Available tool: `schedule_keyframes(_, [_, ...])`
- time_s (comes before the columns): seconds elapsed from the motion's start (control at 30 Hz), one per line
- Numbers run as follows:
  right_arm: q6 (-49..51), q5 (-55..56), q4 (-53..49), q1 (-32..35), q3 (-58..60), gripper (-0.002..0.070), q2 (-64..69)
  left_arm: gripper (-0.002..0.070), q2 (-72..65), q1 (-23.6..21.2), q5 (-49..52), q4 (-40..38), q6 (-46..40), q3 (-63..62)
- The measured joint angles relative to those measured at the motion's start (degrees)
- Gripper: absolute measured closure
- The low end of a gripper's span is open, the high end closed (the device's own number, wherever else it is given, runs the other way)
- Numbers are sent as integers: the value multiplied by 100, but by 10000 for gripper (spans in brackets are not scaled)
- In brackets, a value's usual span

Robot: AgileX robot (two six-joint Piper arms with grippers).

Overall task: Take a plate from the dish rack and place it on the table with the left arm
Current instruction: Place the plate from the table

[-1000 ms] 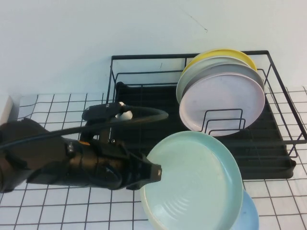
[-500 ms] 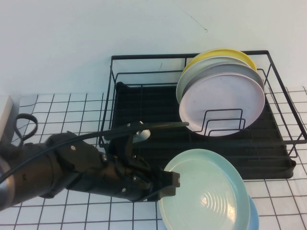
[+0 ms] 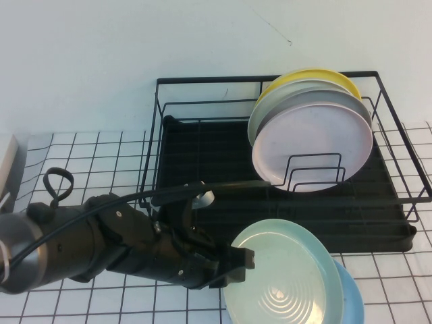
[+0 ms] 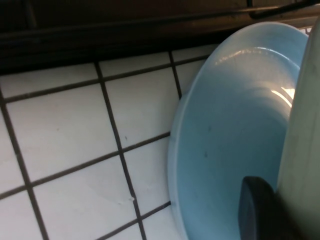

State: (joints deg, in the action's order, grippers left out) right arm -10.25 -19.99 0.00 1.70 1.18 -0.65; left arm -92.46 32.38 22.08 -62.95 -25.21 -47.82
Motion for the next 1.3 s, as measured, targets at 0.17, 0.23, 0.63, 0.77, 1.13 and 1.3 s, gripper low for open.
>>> schedule_keyframes(0.17, [0,0,0,0,0,679,0,579,0,0,0,-13,-128,0])
schedule_keyframes(0.23, [0,0,0,0,0,679,0,566,0,0,0,-21,-185,0])
schedule_keyframes(0.63, [0,0,0,0,0,679,0,497,0,0,34,-715,-1045,0])
schedule_keyframes(0.77, [0,0,0,0,0,679,0,362,0,0,110,-848,-1340,0])
schedule_keyframes(1.13, [0,0,0,0,0,679,0,288,0,0,387,-947,-1873,0])
schedule_keyframes(1.3, [0,0,0,0,0,679,0,572,0,0,436,-589,-1887,0])
